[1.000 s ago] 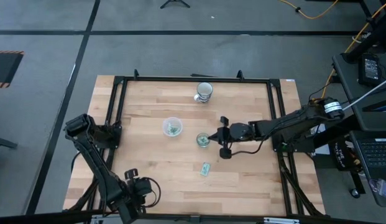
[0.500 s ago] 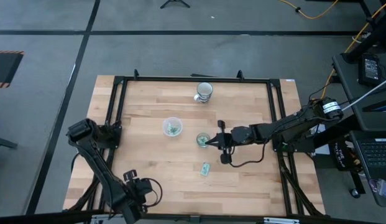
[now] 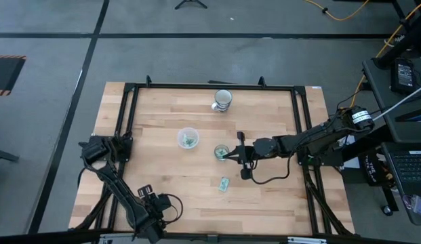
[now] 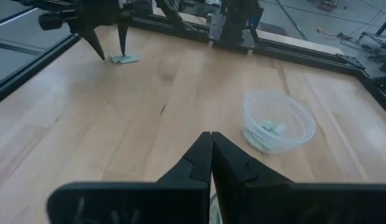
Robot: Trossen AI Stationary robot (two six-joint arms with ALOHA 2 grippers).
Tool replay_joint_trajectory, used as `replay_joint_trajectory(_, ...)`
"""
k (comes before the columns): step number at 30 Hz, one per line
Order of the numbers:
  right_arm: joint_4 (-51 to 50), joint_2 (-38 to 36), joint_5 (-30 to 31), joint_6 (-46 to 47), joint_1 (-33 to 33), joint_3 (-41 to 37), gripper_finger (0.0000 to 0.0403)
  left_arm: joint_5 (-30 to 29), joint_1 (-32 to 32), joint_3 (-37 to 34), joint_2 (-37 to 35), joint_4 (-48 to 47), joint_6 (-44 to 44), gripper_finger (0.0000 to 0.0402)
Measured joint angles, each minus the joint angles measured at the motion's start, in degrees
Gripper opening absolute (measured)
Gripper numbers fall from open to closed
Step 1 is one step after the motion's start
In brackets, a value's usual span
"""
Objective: Pick and place Stevia / Truvia into bins
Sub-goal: Put the stevia packet into the plastic container
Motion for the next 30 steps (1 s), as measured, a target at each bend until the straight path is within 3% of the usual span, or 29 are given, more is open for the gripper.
replay_joint_trajectory(11,-0.02,0.0,0.0,0.0,0.0,0.0,0.0014,1.86,0.51,0.04,1.11,-0.48,-2.6,0.0166)
replay_joint_trajectory(18,-0.02,0.0,0.0,0.0,0.0,0.0,0.0014,2.98,0.52,0.07,1.19,-0.4,-1.54,0.0104)
replay_joint_trajectory(25,-0.02,0.0,0.0,0.0,0.0,0.0,0.0014,6.16,0.49,-0.02,1.3,-1.21,4.87,0.001)
replay_joint_trajectory(30,-0.02,0.0,0.0,0.0,0.0,0.02,0.0014,4.97,0.51,-0.11,1.32,-2.03,5.84,0.0003)
